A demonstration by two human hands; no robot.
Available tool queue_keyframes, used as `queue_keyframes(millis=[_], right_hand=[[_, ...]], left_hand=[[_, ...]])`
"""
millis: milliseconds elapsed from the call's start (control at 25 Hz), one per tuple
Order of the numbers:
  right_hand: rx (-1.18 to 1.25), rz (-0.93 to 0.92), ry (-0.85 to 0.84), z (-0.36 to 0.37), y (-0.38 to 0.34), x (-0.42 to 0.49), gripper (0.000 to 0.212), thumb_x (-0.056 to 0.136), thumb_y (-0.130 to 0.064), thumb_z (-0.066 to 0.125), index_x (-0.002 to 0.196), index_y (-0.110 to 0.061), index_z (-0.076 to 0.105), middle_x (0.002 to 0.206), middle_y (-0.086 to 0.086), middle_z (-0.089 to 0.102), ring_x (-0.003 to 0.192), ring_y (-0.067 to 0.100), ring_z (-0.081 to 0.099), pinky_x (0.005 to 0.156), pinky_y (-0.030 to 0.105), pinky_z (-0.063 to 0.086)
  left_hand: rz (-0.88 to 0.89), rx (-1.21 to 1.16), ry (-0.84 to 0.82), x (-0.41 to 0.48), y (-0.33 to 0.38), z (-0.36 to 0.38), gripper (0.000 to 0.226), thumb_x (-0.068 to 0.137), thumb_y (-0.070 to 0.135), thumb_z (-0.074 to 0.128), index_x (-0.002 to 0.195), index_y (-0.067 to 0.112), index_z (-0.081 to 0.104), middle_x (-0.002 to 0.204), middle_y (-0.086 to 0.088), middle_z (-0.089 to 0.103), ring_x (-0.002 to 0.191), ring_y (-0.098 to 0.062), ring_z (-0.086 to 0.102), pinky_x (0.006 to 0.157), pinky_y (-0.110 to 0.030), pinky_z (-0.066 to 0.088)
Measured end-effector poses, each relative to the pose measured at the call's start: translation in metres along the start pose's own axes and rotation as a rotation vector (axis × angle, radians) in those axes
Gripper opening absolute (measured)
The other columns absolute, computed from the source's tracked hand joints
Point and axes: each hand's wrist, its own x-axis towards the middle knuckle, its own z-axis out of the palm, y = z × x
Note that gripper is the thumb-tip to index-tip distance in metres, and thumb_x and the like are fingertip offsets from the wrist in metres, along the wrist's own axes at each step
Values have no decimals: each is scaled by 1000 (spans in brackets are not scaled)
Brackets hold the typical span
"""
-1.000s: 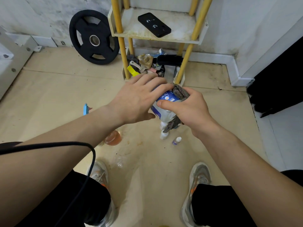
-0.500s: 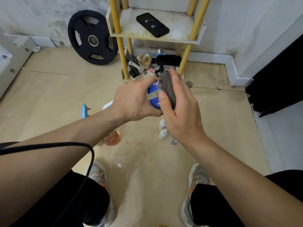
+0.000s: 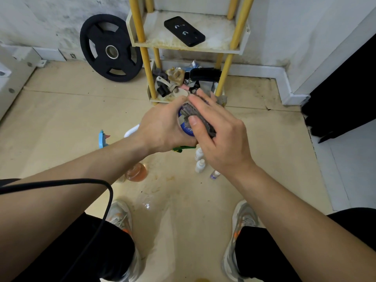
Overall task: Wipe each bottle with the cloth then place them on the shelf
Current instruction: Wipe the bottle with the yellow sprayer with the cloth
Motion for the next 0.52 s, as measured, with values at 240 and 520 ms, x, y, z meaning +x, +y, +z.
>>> queue_keyframes(millis=[240,520], right_hand=[[155,324,20,-5,-5,9,39,104,-21,51,142,-15,56,141,3,60,132,4,52,101,19,48],[194,577,68,-6,0,14,34,103,-25,55,136,-23,63,111,-10,71,87,-14,60,68,-3,38]], left_hand=[[37,132,39,0,6,5,74,57,62,74,119,28,52,88,10,67,76,-19,62,66,-35,52],[3,175,42,0,4,6,78,56,63,76,124,32,54,93,12,68,83,-18,65,71,-35,55]])
